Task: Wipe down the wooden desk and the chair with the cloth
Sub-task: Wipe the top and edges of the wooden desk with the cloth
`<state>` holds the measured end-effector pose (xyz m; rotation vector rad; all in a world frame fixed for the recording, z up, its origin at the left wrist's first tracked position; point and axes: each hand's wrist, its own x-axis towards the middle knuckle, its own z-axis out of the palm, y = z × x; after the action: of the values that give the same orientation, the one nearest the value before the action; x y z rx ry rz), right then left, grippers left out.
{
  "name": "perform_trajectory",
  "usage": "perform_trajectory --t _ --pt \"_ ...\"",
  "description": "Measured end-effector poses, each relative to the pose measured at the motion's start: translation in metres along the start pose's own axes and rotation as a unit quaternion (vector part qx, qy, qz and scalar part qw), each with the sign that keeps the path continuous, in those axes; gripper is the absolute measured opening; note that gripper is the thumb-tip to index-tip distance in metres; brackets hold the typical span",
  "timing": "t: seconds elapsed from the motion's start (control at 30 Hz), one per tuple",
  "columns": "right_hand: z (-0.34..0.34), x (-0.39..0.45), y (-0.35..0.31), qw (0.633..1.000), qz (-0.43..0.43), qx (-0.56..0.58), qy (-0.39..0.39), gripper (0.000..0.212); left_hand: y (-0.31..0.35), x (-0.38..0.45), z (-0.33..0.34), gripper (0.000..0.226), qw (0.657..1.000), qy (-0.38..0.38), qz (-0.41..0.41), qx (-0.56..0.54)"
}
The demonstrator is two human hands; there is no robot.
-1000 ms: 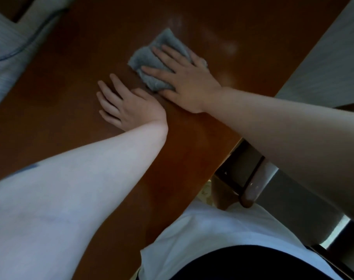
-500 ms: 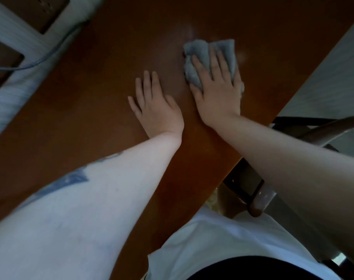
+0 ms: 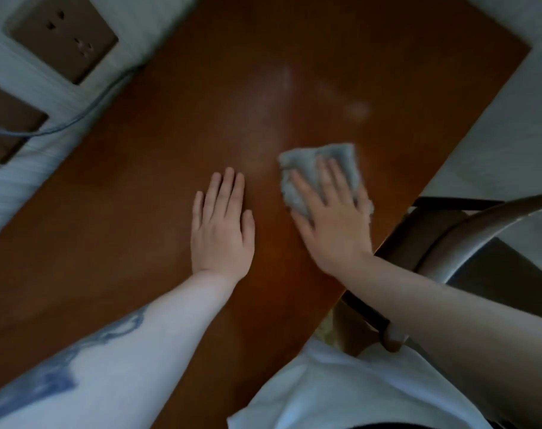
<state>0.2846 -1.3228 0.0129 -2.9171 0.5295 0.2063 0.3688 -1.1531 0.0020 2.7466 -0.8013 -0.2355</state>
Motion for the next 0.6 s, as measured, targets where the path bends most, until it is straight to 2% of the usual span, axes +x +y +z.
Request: perform_trajectory --t 0.07,0.13,0.2,0.3,0.37,0.5,0.53,0.6 --pt "0.004 0.007 -0.021 0.992 -0.12 0.012 -0.033 0.057 0.0 0.0 0.002 0.055 1.0 0.007 -0.001 0.004" --pt "0.0 0.03 -0.024 0.984 -0.175 0.009 -0.043 0.057 0.0 0.001 0.0 0.055 1.0 0.009 -0.008 0.007" --pt "-0.004 0.043 -0.008 0.994 -0.108 0.006 -0.032 0.057 0.0 0.001 0.0 0.055 1.0 0.008 -0.009 0.016" --pt "0.0 0.011 -0.005 1.0 0.013 -0.013 0.01 0.058 0.003 0.002 -0.001 0.055 1.0 0.003 -0.006 0.021" --pt "0.004 -0.011 -0.024 1.0 -0.019 -0.008 0.003 0.059 0.004 0.002 0.0 0.055 1.0 0.005 0.001 0.017" --pt "-0.001 0.032 -0.032 0.976 -0.213 -0.005 -0.049 0.056 0.003 0.002 0.001 0.057 0.999 0.024 -0.03 -0.024" --pt "-0.006 0.048 -0.025 0.975 -0.214 -0.009 -0.055 0.056 0.002 0.002 0.001 0.056 0.999 0.029 -0.033 -0.022" --pt "-0.007 0.06 -0.003 0.995 -0.09 0.005 -0.044 0.056 0.002 0.001 0.001 0.054 0.999 0.03 -0.024 -0.012"
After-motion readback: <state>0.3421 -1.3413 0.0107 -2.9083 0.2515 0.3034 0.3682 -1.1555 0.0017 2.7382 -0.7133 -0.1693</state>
